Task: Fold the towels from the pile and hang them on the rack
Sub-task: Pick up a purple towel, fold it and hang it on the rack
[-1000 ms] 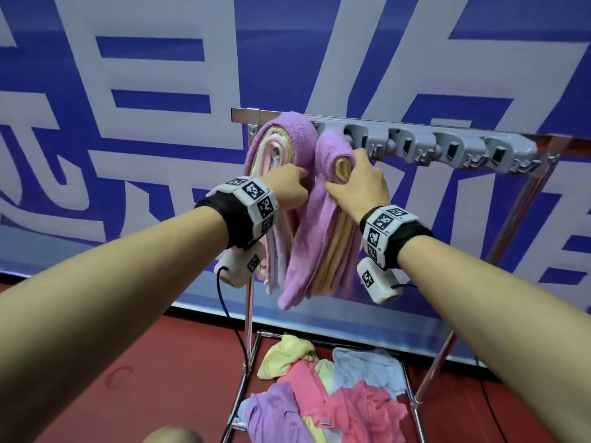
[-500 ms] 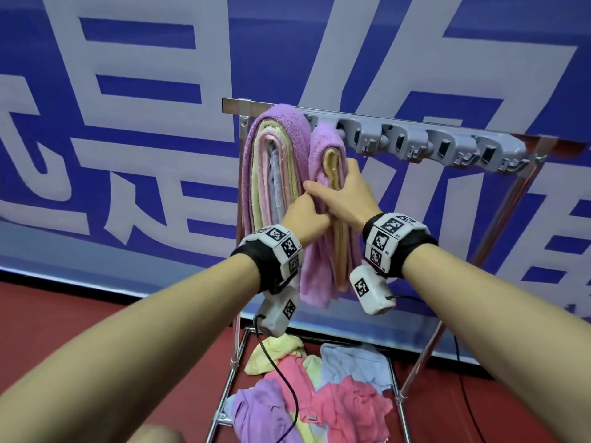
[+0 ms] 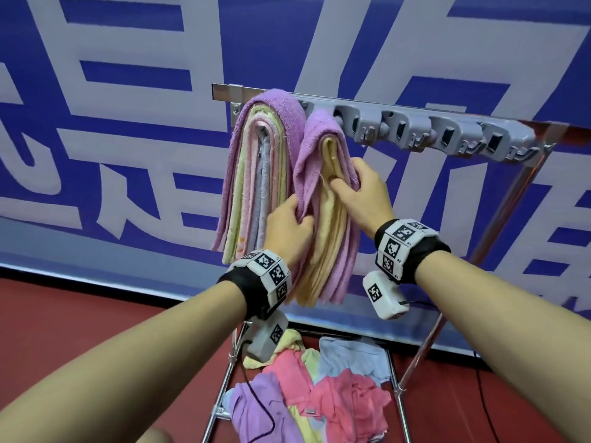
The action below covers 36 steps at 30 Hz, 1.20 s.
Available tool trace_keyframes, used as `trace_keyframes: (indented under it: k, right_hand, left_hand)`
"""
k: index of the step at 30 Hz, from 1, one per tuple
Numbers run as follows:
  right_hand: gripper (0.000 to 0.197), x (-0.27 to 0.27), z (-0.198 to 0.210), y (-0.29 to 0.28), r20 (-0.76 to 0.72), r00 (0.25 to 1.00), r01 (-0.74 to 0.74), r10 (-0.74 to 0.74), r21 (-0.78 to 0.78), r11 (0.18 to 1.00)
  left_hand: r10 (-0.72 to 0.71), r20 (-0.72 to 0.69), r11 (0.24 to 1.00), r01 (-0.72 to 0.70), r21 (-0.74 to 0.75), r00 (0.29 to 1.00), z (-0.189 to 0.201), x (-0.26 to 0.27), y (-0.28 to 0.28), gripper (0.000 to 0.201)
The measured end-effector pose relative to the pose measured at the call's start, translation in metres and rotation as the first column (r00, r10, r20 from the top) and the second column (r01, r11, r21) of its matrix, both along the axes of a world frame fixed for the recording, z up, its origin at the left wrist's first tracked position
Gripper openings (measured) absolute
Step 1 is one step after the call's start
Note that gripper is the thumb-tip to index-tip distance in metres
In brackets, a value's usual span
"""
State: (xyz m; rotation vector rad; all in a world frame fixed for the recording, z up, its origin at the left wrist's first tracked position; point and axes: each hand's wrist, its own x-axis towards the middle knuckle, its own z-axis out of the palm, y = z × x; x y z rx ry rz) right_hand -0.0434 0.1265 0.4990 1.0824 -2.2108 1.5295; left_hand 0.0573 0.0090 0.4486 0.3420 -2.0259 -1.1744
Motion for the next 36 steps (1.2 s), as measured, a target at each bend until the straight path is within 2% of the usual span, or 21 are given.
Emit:
trace_keyframes:
  k: [3, 6, 9, 11, 13, 15, 17, 18, 19, 21, 23, 24, 28, 30, 32, 34, 36]
  right_hand:
    - [0.035, 0.008, -0.01, -0.006, 0.056, 0.998, -0.003, 0.002, 0.02, 1.0]
    - [0.025, 0.002, -0.007, 0.0, 0.051, 0.997, 0.06, -0.058, -0.043, 0.997]
    - [0.023, -0.002, 0.005, 0.016, -0.044, 0.992, 0.12, -0.119, 0.003, 0.993]
    - [0.025, -0.005, 0.011, 0.023, -0.08, 0.985, 0.157, -0.154, 0.039, 0.987]
    - [0.031, -0.006, 0.013, 0.024, -0.073, 0.981, 0.187, -0.182, 0.081, 0.979]
    - [0.054, -0.002, 0.012, 0.02, -0.021, 0.988, 0.152, -0.15, 0.136, 0.979]
    - [0.091, 0.003, 0.007, 0.012, 0.04, 0.994, 0.098, -0.105, 0.154, 0.983]
    - [0.099, 0.006, 0.006, 0.008, 0.058, 0.992, 0.1, -0.11, 0.152, 0.983]
    - [0.097, 0.008, 0.006, 0.003, 0.063, 0.989, 0.12, -0.13, 0.15, 0.981]
    - [0.067, 0.01, 0.008, -0.006, 0.052, 0.981, 0.176, -0.186, 0.159, 0.972]
    - [0.039, 0.011, 0.01, -0.01, 0.026, 0.976, 0.21, -0.217, 0.168, 0.963]
    - [0.034, 0.012, 0.012, -0.011, 0.015, 0.974, 0.219, -0.225, 0.173, 0.96]
    - [0.032, 0.013, 0.013, -0.01, -0.068, 0.95, 0.311, -0.304, 0.206, 0.928]
    - [0.033, 0.014, 0.013, -0.01, -0.124, 0.927, 0.373, -0.353, 0.219, 0.902]
    - [0.034, 0.015, 0.013, -0.011, -0.14, 0.911, 0.411, -0.388, 0.227, 0.883]
    - [0.037, 0.018, 0.012, -0.013, -0.134, 0.907, 0.421, -0.4, 0.24, 0.875]
    - [0.04, 0.023, 0.007, -0.016, -0.118, 0.912, 0.409, -0.392, 0.25, 0.877]
  left_hand:
    - [-0.082, 0.016, 0.991, 0.08, 0.111, 0.996, 0.009, -0.011, 0.016, 0.025]
    - [-0.092, 0.045, 0.989, 0.085, 0.124, 0.995, 0.012, -0.023, 0.027, 0.032]
    - [0.012, 0.068, 0.997, -0.016, 0.071, 0.998, 0.017, -0.033, 0.031, 0.029]
    - [0.018, 0.07, 0.986, -0.029, 0.164, 0.997, 0.024, -0.038, 0.036, 0.027]
    - [-0.042, 0.104, 0.971, 0.016, 0.237, 0.994, 0.029, -0.043, 0.041, 0.029]
    - [-0.118, 0.13, 0.982, 0.097, 0.159, 0.984, 0.032, -0.046, 0.045, 0.044]
    - [-0.186, 0.217, 0.978, 0.201, -0.051, 0.958, 0.031, -0.048, 0.044, 0.055]
    - [-0.193, 0.294, 0.959, 0.243, -0.144, 0.936, 0.032, -0.048, 0.041, 0.056]
    - [-0.175, 0.371, 0.944, 0.263, -0.199, 0.912, 0.034, -0.044, 0.037, 0.056]
    - [-0.109, 0.471, 0.941, 0.244, -0.234, 0.875, 0.035, -0.034, 0.024, 0.063]
    - [-0.004, 0.567, 0.917, 0.229, -0.326, 0.823, 0.033, -0.022, 0.006, 0.086]
    - [0.068, 0.605, 0.886, 0.231, -0.402, 0.793, 0.031, -0.017, -0.003, 0.089]
    - [0.418, 0.576, 0.674, 0.186, -0.715, 0.702, 0.025, 0.002, -0.026, 0.047]
    - [0.52, 0.545, 0.589, 0.185, -0.786, 0.658, 0.022, 0.006, -0.031, 0.043]
    - [0.554, 0.538, 0.562, 0.191, -0.805, 0.636, 0.021, 0.009, -0.034, 0.045]
    - [0.54, 0.558, 0.583, 0.199, -0.788, 0.63, 0.02, 0.012, -0.033, 0.045]
    - [0.494, 0.565, 0.608, 0.202, -0.768, 0.661, 0.019, 0.012, -0.031, 0.032]
